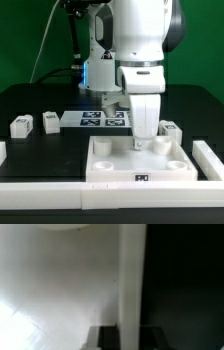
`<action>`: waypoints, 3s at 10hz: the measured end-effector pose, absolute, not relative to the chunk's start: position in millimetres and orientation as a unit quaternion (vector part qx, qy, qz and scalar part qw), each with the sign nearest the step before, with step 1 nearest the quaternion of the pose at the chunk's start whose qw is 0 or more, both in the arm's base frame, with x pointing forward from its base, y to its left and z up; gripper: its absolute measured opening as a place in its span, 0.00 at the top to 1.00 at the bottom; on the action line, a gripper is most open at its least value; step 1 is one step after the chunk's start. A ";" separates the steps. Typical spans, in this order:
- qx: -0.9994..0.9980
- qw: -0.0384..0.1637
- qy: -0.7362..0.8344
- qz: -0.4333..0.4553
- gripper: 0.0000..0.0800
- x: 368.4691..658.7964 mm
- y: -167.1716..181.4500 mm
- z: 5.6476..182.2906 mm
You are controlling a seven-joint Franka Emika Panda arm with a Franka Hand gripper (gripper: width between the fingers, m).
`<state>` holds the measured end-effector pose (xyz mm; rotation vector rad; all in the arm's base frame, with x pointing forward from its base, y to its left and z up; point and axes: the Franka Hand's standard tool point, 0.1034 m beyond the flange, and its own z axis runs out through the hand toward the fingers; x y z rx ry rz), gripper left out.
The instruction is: Assemble one leg
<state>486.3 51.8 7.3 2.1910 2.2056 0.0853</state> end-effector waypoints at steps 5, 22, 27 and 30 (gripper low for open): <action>0.723 0.015 0.690 0.027 0.93 490.0 80.2 7.4; 0.761 0.018 0.649 0.019 0.19 484.8 89.9 34.8; 0.776 0.024 0.629 0.023 0.19 485.2 94.1 52.0; 0.882 0.013 0.470 0.024 0.19 473.5 99.1 46.5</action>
Offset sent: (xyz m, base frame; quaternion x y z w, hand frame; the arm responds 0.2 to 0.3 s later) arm 0.0133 0.0272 0.0010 -0.0092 -0.0048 0.0202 0.9997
